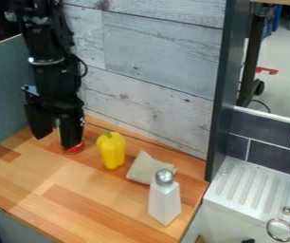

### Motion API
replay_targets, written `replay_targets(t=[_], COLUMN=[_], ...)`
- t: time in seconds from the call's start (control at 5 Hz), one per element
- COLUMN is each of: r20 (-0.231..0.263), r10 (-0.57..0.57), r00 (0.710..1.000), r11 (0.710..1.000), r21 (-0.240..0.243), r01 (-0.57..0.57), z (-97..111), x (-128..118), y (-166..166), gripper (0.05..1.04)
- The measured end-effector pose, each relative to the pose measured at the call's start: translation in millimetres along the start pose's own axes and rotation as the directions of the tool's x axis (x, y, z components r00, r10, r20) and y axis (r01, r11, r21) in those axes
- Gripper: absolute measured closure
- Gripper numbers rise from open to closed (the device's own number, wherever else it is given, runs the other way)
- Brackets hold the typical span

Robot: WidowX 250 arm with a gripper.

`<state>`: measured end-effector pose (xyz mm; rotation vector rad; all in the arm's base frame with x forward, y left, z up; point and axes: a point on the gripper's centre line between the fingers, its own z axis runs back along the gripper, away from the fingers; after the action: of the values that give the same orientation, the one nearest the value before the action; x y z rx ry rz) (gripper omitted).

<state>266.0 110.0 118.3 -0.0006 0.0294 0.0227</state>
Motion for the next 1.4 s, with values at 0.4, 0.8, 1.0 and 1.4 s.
replay_targets(t=[0.4, 0.8, 1.0, 1.4], r20=[0.007, 0.103, 0.129, 0.165], r10=[0.048, 0.075, 0.117, 0.173], r00=[0.999, 0.992, 0.985, 0.971], r11=[0.998, 0.997, 0.993, 0.985], r21=[0.025, -0.008, -0.004, -0.015], r01=[-0.049, -0.075, -0.117, -0.173], z=[-3, 4, 0, -3], x=[25, 83, 106, 132], y=[12, 24, 32, 42], gripper=[0.083, 0.083, 0.083, 0.083])
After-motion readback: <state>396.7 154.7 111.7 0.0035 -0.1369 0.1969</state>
